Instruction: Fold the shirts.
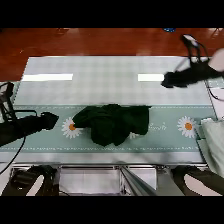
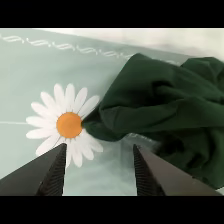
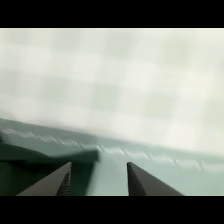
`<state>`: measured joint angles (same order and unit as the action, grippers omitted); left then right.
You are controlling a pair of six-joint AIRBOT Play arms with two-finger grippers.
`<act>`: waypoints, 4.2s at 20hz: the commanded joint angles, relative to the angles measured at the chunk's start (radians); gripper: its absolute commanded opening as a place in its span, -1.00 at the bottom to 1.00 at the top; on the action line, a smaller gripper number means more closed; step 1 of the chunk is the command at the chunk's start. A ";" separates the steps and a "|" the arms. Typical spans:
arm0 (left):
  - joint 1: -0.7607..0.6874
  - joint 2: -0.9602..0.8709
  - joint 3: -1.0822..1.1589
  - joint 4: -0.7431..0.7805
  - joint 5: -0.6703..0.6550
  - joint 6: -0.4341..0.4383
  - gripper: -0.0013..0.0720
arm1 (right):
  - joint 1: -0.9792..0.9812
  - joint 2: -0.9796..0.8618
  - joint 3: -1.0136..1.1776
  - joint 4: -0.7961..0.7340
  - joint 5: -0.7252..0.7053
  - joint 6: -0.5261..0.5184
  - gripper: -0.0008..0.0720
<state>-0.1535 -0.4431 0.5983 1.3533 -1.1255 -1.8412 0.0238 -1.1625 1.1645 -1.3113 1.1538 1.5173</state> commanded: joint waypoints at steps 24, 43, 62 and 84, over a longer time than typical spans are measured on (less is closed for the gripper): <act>-0.084 -0.716 -0.116 -0.633 0.575 0.312 -0.92 | -0.234 0.338 -0.804 0.505 -0.129 -0.149 0.14; 0.027 -0.652 -0.003 -0.636 0.385 0.389 -0.92 | 0.112 -0.127 -0.335 0.837 -0.221 -0.352 -0.91; 0.565 -0.256 1.077 -0.414 -0.197 0.420 -0.92 | -0.109 0.438 0.676 0.031 0.196 -0.076 -0.91; 0.371 -0.436 -0.094 -0.352 0.319 0.317 -0.92 | -0.109 -0.218 0.113 0.252 -0.107 -0.097 -0.91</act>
<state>0.2180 -0.7013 0.5018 1.0447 -0.9482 -1.5383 -0.0849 -1.1564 1.1892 -1.1431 1.0981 1.4414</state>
